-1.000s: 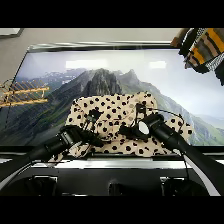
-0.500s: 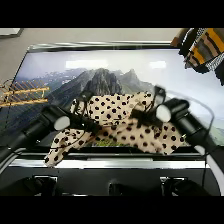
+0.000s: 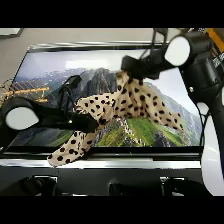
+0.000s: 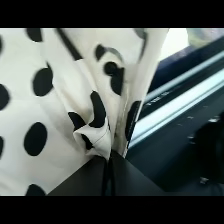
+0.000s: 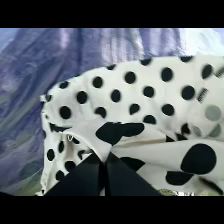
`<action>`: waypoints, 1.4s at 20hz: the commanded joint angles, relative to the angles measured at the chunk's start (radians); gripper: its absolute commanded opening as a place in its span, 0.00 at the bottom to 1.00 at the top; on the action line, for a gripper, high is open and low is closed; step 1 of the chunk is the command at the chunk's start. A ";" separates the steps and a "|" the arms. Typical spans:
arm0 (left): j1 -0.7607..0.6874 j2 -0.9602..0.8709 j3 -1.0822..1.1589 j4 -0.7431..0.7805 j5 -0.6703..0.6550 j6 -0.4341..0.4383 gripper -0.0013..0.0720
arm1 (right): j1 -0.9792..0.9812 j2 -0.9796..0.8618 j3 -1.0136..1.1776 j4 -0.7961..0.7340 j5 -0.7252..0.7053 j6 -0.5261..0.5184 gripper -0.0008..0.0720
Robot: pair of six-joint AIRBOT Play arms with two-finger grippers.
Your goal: Fold the clothes and pants, and hang the long-sleeved shirts on hangers.
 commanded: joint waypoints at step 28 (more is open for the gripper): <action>-0.026 -0.318 -0.103 -0.033 0.145 0.151 0.75 | 0.054 0.245 -0.758 -0.415 0.060 0.071 0.76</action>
